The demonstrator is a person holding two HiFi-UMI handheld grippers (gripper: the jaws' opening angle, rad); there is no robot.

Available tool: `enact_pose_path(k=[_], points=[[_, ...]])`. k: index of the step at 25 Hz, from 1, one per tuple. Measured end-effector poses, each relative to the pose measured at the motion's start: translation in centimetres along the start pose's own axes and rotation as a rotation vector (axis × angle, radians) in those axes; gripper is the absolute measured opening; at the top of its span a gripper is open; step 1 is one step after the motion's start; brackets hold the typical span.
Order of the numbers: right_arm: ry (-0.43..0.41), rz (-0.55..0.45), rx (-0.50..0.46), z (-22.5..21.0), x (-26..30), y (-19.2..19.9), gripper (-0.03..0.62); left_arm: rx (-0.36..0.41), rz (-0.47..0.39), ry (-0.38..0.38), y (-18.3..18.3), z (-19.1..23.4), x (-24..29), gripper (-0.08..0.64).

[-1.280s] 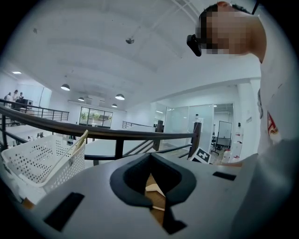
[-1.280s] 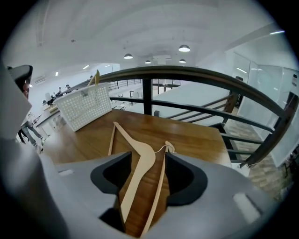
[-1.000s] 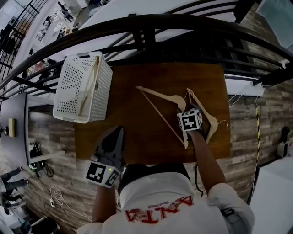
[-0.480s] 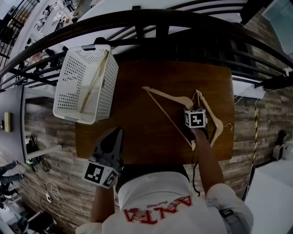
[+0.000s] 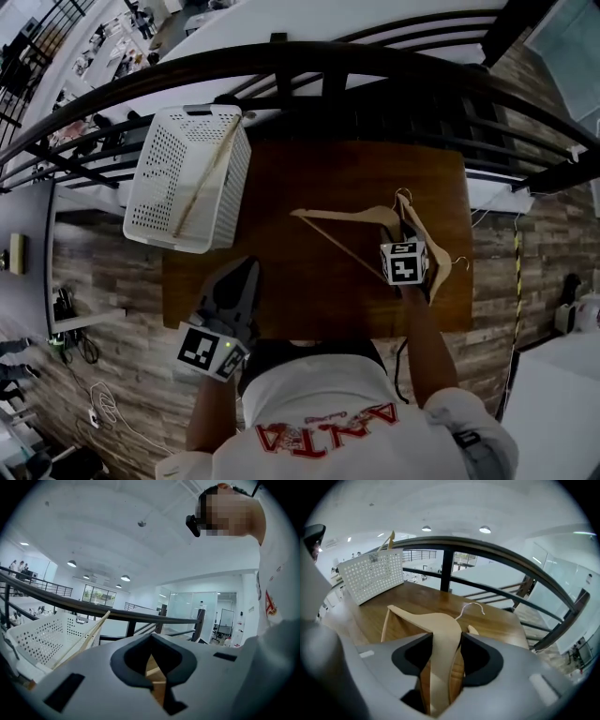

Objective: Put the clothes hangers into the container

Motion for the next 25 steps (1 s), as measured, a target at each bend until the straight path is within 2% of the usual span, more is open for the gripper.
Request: enact_pose_path(k=[7, 12, 20, 25], points=[[0.07, -0.152, -0.072, -0.2, -6.4, -4.4, 0.184, 0.031, -0.064, 0.009, -2.0, -0.7, -2.4, 0.009], [0.095, -0.278, -0.131, -0.1, -11.0, -8.5, 0.184, 0.026, -0.103, -0.025, -3.2, -0.6, -4.3, 0.009], [0.076, -0.508, -0.27, 1.8, -17.9, -18.2, 0.184, 0.023, -0.194, -0.094, -5.5, 1.6, -7.9, 0.009], [0.047, -0.609, -0.394, 5.2, -20.3, -24.6, 0.184, 0.009, -0.232, -0.147, -6.0, 4.3, -10.6, 0.009]])
Point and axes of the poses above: the fingertips, and each gripper's own axes: x forward along the fingers, z to its left, y out of its underside, the point moved 5 cm from there along -x, backward along the fingers, and after that the axes turned 6 degrees about -x, right-handed, at the moved point
